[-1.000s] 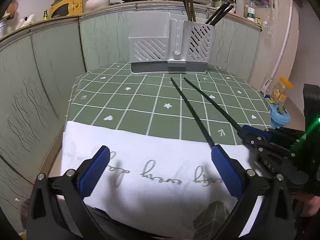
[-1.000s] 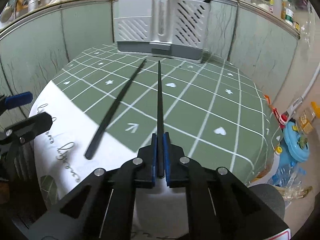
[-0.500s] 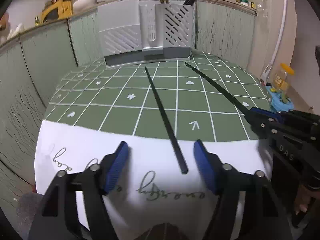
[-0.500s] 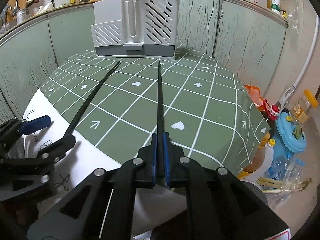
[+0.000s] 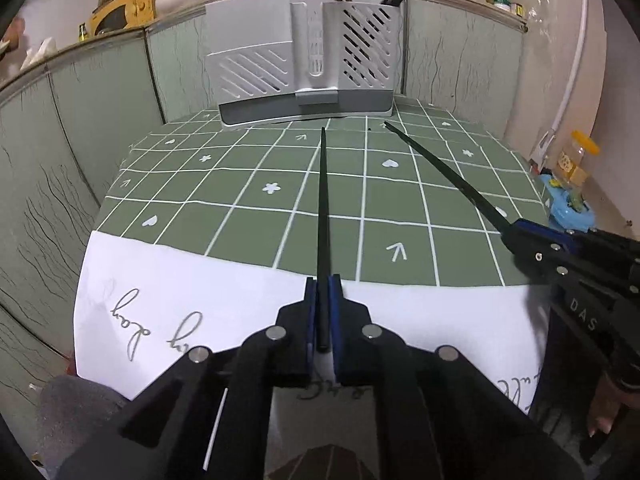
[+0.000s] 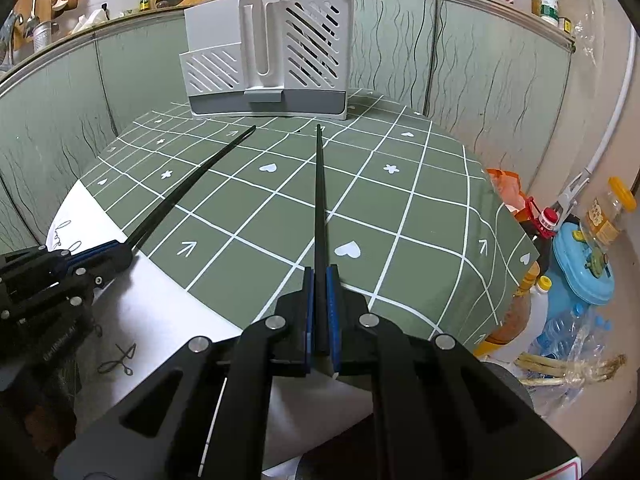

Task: Organize utensils
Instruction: 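Lift both black chopsticks upright and carry them toward the white holder, then lower the black chopstick into the holder with the left tool while the right inserts its black one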

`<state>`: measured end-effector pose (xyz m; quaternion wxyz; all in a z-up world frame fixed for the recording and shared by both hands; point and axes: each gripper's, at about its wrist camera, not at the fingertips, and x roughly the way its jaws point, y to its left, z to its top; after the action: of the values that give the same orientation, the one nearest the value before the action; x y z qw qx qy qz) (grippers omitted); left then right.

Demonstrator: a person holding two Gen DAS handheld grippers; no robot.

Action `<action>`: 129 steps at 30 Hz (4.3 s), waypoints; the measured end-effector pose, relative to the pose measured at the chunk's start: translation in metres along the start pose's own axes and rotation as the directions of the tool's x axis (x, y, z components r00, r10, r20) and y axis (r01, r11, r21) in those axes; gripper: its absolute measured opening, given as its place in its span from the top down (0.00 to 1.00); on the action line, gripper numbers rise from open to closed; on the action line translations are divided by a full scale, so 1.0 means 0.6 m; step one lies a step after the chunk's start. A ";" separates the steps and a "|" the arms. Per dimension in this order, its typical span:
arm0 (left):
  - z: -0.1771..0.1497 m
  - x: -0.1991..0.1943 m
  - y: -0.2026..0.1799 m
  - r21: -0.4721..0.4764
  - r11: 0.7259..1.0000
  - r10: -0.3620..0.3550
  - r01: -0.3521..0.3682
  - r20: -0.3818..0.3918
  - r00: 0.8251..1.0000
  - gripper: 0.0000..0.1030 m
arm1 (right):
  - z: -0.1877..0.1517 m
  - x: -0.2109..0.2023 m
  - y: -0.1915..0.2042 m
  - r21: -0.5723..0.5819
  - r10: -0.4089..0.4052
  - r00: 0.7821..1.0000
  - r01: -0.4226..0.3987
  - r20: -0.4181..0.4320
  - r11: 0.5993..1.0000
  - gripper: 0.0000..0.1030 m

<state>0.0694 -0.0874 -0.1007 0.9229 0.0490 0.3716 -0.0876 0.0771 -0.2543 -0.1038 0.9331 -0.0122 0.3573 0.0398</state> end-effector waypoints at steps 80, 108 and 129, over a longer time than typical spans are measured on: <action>0.498 -0.231 0.028 0.129 0.972 -0.224 0.194 0.292 0.930 0.93 | 0.506 -0.257 -0.078 -0.071 0.144 0.945 -0.129 0.294 0.989 0.94; 0.557 -0.041 0.007 0.125 0.961 -0.265 0.248 0.155 0.952 0.93 | 0.568 -0.035 -0.085 -0.034 0.178 0.972 -0.174 0.154 0.984 0.94; 0.543 -0.004 0.036 0.101 0.981 -0.181 0.164 0.190 0.965 0.05 | 0.552 -0.016 -0.114 -0.013 0.183 0.968 -0.184 0.172 0.983 0.18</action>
<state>0.2930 -0.1168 0.1358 0.9413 0.0466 0.2768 -0.1878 0.2963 -0.3059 0.1487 0.9528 0.0258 0.2749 0.1264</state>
